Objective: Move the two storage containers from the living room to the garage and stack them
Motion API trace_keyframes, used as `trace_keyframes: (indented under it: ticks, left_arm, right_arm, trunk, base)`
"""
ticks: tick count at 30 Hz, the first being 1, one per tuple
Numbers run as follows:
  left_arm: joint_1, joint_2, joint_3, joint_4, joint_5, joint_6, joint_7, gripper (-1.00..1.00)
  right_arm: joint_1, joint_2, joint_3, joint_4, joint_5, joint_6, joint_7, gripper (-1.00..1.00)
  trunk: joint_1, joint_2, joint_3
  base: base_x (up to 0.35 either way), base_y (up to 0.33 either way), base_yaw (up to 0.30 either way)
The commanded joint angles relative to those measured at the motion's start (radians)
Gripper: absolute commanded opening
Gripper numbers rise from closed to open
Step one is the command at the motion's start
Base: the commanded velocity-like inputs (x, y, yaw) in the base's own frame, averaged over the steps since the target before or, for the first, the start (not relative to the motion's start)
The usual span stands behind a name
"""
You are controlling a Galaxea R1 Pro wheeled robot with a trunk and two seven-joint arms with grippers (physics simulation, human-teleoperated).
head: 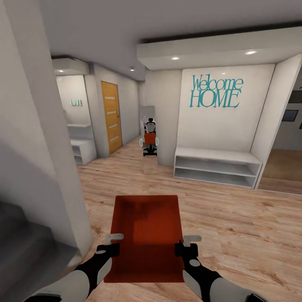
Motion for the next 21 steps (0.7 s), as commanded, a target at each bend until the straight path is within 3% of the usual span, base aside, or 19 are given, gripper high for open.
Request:
trace_keyframes:
  ticks: [1, 12, 21]
  left_arm:
    - [-0.001, 0.006, 0.003, -0.001, 0.007, 0.001, 0.009, -1.00]
    - [-0.001, 0.010, -0.026, -0.003, 0.016, 0.001, 0.009, -1.00]
    - [0.000, 0.010, -0.062, -0.003, 0.043, 0.001, 0.005, -1.00]
  right_arm:
    - [-0.001, -0.002, 0.003, -0.006, -0.002, 0.001, 0.001, -1.00]
    - [-0.001, -0.010, 0.182, -0.017, -0.185, -0.017, -0.024, -1.00]
    - [-0.001, -0.009, 0.283, -0.016, -0.290, -0.034, -0.038, -1.00]
  trunk:
    - [0.000, -0.002, -0.002]
    - [0.000, -0.002, -0.002]
    - [0.000, -0.002, -0.002]
  base:
    - [0.000, 0.000, 0.000]
    - [0.000, 0.000, 0.000]
    - [0.155, 0.000, 0.000]
